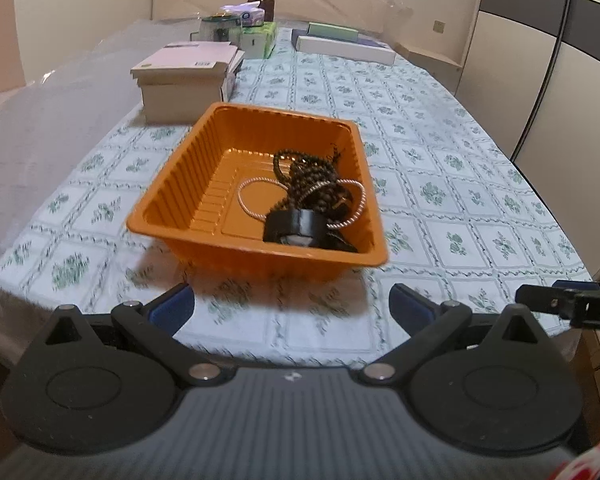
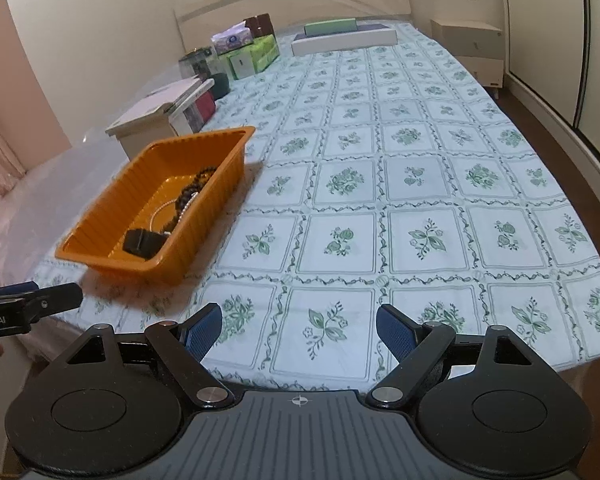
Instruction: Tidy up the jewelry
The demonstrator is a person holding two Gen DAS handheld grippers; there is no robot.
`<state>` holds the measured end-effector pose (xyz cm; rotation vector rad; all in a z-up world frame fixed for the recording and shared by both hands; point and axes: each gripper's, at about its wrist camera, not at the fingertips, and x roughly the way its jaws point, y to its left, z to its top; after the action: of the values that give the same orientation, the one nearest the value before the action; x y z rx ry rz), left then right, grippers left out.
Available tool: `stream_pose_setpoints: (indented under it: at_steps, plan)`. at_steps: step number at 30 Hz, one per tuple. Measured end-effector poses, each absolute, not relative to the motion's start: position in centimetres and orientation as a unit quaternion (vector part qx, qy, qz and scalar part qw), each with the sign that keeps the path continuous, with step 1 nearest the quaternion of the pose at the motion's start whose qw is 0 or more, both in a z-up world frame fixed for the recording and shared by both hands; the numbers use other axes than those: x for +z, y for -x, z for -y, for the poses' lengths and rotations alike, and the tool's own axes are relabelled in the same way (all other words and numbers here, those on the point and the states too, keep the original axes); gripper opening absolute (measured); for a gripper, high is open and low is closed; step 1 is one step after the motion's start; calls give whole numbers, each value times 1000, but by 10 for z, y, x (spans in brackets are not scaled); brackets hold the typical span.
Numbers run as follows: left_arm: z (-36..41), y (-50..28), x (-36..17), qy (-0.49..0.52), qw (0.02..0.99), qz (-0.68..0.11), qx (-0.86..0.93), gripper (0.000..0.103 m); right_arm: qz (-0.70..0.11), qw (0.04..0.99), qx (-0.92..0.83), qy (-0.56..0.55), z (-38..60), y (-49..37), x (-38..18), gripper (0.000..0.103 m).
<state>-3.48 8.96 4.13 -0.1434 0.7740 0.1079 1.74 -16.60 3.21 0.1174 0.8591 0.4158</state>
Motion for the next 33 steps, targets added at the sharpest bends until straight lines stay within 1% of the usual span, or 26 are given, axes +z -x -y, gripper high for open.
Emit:
stream_pose_setpoints:
  at_steps: [12,33]
  plan:
    - [-50,39,30,36,913,-403,49,103,-429,882,193,-37,162,-5,26,84]
    - [-50,36,25,40,913,-402,56,103,-431,880,197,-23,159,-6,25,84]
